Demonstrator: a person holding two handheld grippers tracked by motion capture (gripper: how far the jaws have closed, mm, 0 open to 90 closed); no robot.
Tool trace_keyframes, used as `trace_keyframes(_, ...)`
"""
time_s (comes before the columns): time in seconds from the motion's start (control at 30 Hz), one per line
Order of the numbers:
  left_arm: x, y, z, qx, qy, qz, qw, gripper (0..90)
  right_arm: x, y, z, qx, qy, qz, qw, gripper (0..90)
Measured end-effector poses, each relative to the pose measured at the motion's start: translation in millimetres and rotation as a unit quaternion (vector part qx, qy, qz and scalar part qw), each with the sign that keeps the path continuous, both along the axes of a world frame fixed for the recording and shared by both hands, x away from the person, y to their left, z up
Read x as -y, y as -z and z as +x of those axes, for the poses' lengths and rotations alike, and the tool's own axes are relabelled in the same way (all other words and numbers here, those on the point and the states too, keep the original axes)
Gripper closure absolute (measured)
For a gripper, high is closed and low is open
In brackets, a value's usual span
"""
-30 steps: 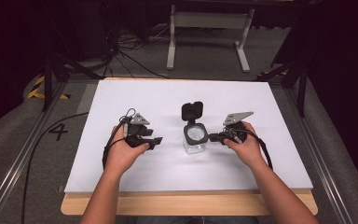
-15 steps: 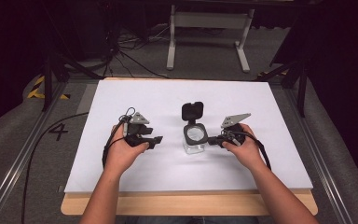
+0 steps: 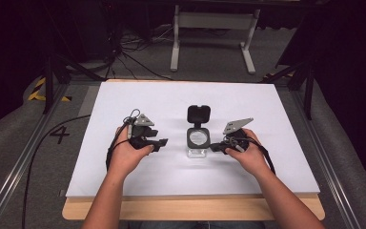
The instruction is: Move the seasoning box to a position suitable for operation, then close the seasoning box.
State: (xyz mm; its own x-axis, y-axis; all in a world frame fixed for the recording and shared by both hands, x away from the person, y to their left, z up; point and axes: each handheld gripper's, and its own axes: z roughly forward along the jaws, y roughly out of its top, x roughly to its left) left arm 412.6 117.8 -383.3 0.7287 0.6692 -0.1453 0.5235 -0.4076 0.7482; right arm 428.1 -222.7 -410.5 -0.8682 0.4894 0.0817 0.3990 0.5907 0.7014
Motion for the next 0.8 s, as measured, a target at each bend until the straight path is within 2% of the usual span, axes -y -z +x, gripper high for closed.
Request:
trace_keyframes(0.13,1.4,-0.9,1.2,0.0,0.003,0.001,1.0,46.1,5.2,-3.2,0.5,0.003,0.006,0.007,1.0,90.0)
trace_keyframes(0.27,4.8,-2.6,0.1,0.003,0.013,0.002,0.9999,46.1,17.9,-15.3,1.6,0.007,0.022,0.033,0.9992,90.0)
trace_keyframes(0.3,4.8,-2.6,0.1,0.003,0.013,0.002,0.9999,46.2,17.9,-15.3,1.6,0.007,0.022,0.033,0.9992,90.0)
trace_keyframes(0.5,7.2,-8.4,-3.9,-0.001,0.033,-0.018,0.9993,50.9,25.5,-34.4,5.1,0.022,0.028,0.057,0.9978,90.0)
trace_keyframes(0.53,7.2,-8.4,-3.9,-0.001,0.033,-0.018,0.9993,55.5,25.5,-34.4,5.1,0.022,0.028,0.057,0.9978,90.0)
trace_keyframes(0.6,9.8,-10.6,-7.1,-0.005,0.052,-0.026,0.9983,59.0,26.0,-43.8,9.0,0.028,0.03,0.063,0.9972,90.0)
trace_keyframes(0.63,12.3,-11.7,-10.0,-0.005,0.075,-0.024,0.9969,68.2,25.6,-49.9,12.2,0.032,0.029,0.063,0.9971,90.0)
trace_keyframes(0.67,12.3,-11.7,-10.0,-0.005,0.075,-0.024,0.9969,71.6,25.6,-49.9,12.2,0.032,0.029,0.063,0.9971,90.0)
trace_keyframes(0.7,13.7,-12.5,-11.6,-0.007,0.087,-0.022,0.9959,71.6,25.2,-53.7,14.2,0.036,0.028,0.061,0.9971,90.0)
trace_keyframes(0.73,16.9,-13.5,-14.0,-0.011,0.104,-0.026,0.9942,78.8,24.3,-62.1,18.7,0.042,0.027,0.06,0.9969,90.0)
trace_keyframes(0.77,19.1,-13.9,-15.0,-0.009,0.111,-0.03,0.9933,81.9,24.0,-65.5,20.4,0.042,0.027,0.062,0.9968,90.0)
trace_keyframes(0.8,19.1,-13.9,-15.0,-0.009,0.111,-0.03,0.9933,84.2,23.3,-70.0,22.8,0.047,0.027,0.061,0.9967,90.0)
